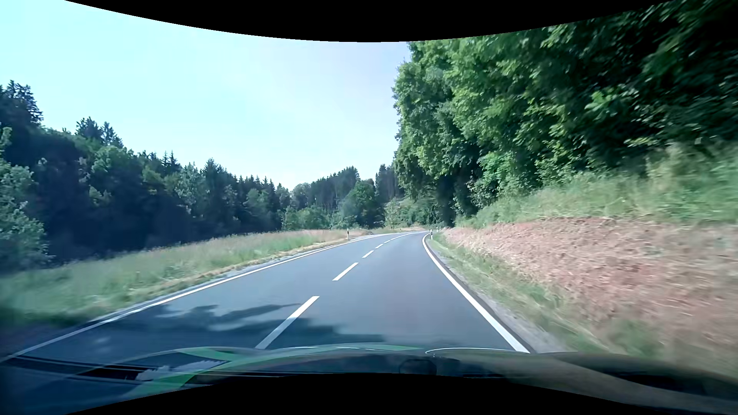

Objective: Follow the waypoints while adhering to traffic rules and regulations

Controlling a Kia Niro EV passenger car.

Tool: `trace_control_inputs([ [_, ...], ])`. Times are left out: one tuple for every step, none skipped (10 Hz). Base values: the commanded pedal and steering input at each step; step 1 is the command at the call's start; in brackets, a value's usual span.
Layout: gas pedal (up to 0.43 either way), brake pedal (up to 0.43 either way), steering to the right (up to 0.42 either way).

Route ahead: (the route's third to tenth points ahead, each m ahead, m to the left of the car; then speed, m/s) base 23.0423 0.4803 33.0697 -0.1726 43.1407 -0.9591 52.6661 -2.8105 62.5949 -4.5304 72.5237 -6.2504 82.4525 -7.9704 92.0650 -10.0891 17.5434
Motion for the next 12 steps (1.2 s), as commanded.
trace_control_inputs([
  [0.209, 0.0, 0.012],
  [0.228, 0.0, 0.012],
  [0.228, 0.0, 0.013],
  [0.228, 0.0, 0.014],
  [0.22, 0.0, 0.014],
  [0.197, 0.0, 0.014],
  [0.189, 0.0, 0.014],
  [0.169, 0.0, 0.014],
  [0.15, 0.0, 0.015],
  [0.15, 0.0, 0.014],
  [0.15, 0.0, 0.015],
  [0.157, 0.0, 0.015],
])
